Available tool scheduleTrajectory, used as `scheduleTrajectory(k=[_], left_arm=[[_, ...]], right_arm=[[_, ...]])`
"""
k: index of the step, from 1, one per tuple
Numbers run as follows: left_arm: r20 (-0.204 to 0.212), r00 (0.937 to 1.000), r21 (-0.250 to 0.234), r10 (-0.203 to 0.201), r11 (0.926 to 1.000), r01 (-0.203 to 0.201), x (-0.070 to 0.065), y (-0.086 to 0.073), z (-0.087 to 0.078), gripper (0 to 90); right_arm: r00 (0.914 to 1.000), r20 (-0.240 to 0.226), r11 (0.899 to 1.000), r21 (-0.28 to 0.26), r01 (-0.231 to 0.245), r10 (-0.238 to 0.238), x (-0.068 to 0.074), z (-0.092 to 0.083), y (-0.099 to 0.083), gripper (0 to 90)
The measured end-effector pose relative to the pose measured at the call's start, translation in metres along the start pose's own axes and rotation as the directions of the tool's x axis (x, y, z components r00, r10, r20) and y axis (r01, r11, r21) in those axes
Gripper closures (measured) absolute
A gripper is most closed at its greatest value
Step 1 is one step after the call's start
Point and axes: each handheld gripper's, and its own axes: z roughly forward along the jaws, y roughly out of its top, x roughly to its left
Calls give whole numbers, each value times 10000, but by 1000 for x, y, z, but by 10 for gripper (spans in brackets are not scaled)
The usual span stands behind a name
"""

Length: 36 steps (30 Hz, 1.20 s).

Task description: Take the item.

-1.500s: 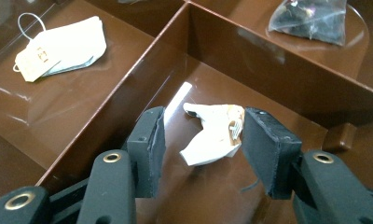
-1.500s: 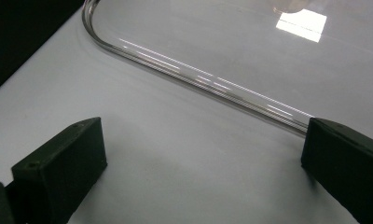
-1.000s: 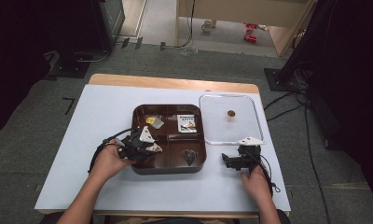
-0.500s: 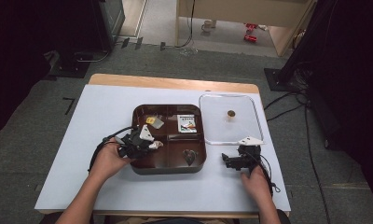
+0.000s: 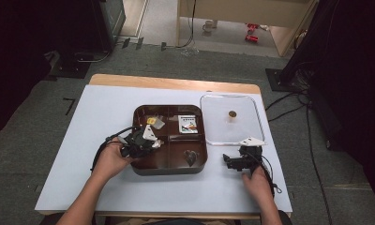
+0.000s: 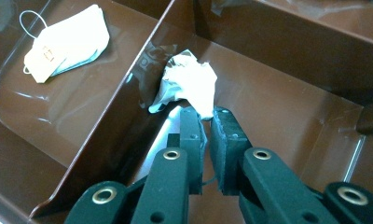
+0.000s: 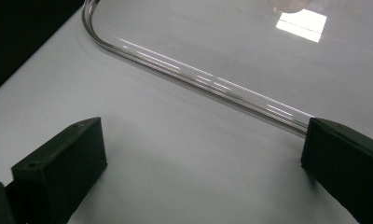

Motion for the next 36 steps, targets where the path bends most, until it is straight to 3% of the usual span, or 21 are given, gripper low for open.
scheduleTrajectory(k=[6,14,36], left_arm=[[466,9975,-484,-529,9973,552,6,-3,-9,845],[715,9934,-1017,-899,9901,970,12,-9,-21,843],[1064,9868,-1908,-1219,9715,1406,17,-19,-44,843]], right_arm=[[10000,-3,10000,-1,-2,2,0,0,0,0],[10000,-4,10000,-1,-3,3,0,0,0,0],[10000,-10,10000,7,-6,6,0,0,0,0]])
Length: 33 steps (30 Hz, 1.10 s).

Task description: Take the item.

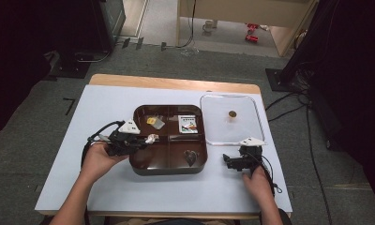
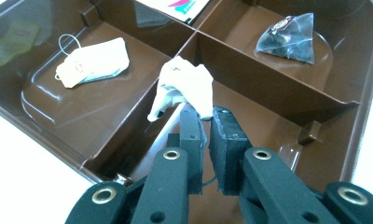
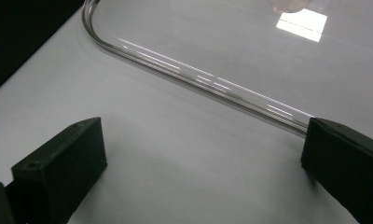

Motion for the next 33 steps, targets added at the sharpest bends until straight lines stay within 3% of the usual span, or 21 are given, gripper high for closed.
scheduleTrajectory(k=[17,33], left_arm=[[-119,9986,-604,-522,9969,514,11,-9,-23,842],[-441,9916,-1261,-1215,9853,1151,25,-21,-46,842]], right_arm=[[10000,1,10000,-6,16,-16,0,0,0,0],[10000,-22,10000,20,-18,18,0,0,0,0]])
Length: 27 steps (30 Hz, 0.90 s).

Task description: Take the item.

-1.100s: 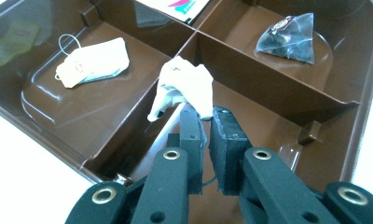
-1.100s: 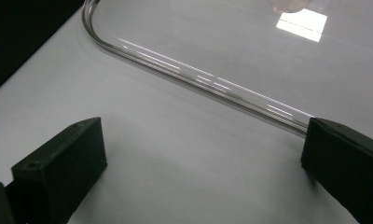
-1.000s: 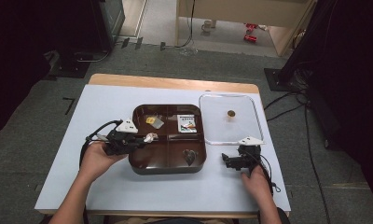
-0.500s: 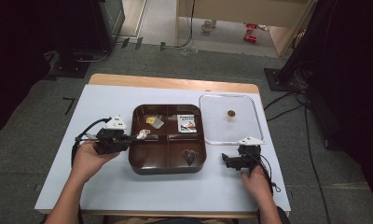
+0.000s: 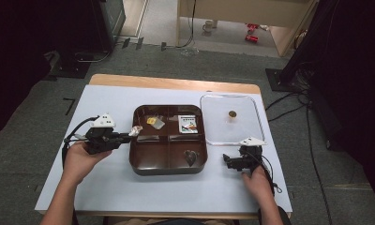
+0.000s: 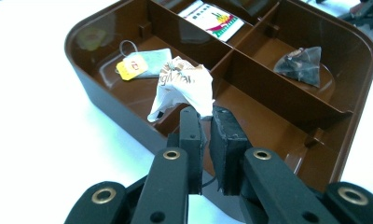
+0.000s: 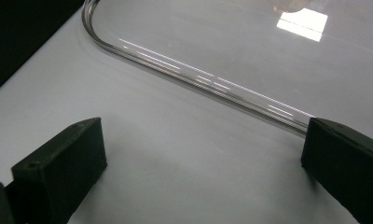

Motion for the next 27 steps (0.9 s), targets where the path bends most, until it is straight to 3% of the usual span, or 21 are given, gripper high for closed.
scheduleTrajectory(k=[11,27], left_arm=[[-380,9971,-233,-664,9976,656,18,-11,-13,840],[-733,9877,198,-1383,9899,1400,44,-29,-2,835]], right_arm=[[10000,-2,10000,1,-1,1,0,0,0,0],[10000,3,10000,-3,-1,1,0,0,0,0]])
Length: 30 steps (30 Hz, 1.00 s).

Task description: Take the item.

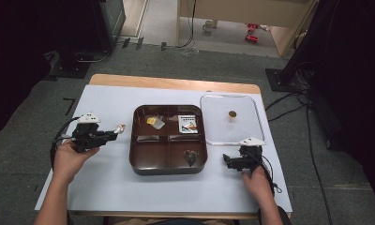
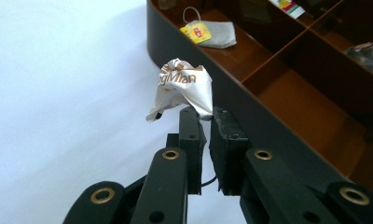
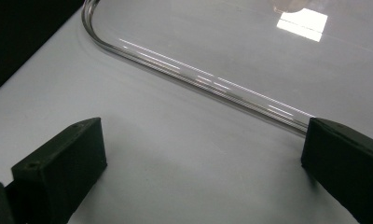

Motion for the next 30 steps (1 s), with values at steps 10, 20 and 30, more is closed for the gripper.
scheduleTrajectory(k=[10,20,30], left_arm=[[-108,9999,623,-115,9980,121,10,-5,17,831],[-245,9995,942,-219,9953,242,16,-8,25,814],[-83,9990,673,-441,9967,445,16,-8,19,660]], right_arm=[[10000,6,10000,-17,-1,1,0,0,0,0],[10000,9,10000,-15,0,1,0,0,0,0],[10000,10,10000,-16,-3,3,0,0,0,0]])
